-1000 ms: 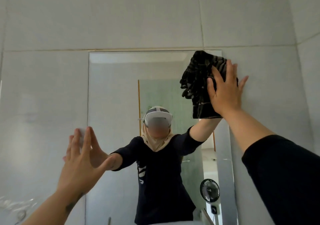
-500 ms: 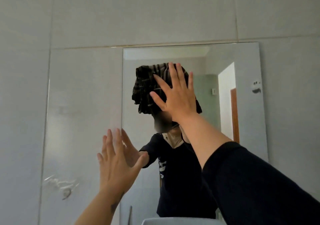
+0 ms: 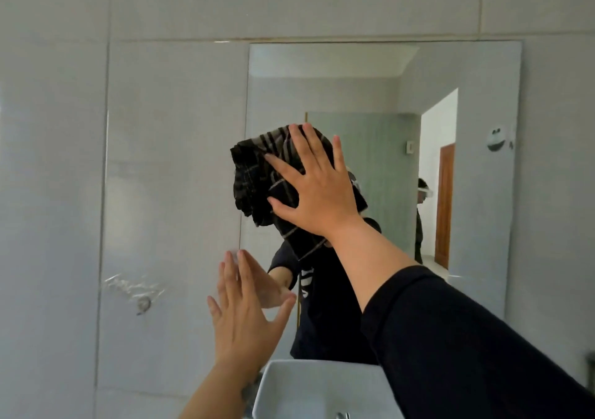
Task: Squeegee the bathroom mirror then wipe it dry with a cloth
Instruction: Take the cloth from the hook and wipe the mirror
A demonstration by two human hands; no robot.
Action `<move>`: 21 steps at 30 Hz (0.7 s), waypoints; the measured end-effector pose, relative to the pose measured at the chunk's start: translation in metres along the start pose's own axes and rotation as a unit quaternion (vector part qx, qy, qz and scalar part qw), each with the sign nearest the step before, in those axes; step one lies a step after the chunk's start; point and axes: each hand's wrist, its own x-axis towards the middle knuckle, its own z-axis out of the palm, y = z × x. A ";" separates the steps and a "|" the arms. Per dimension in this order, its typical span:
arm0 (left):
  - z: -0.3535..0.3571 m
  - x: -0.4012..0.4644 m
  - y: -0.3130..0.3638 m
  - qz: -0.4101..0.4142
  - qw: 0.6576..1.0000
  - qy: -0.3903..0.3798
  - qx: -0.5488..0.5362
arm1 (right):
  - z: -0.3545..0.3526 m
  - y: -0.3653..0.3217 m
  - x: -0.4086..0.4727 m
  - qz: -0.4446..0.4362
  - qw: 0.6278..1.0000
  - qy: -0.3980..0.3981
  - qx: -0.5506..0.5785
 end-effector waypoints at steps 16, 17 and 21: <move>0.004 0.003 0.002 0.017 1.000 -0.018 0.009 | -0.041 0.140 -0.115 0.159 0.986 0.023 -0.038; 0.005 0.003 0.002 0.016 1.000 -0.018 0.006 | -0.040 0.144 -0.123 0.170 0.984 0.030 -0.035; 0.006 0.003 0.004 0.018 1.000 -0.016 0.007 | -0.036 0.147 -0.160 0.220 0.974 0.055 -0.030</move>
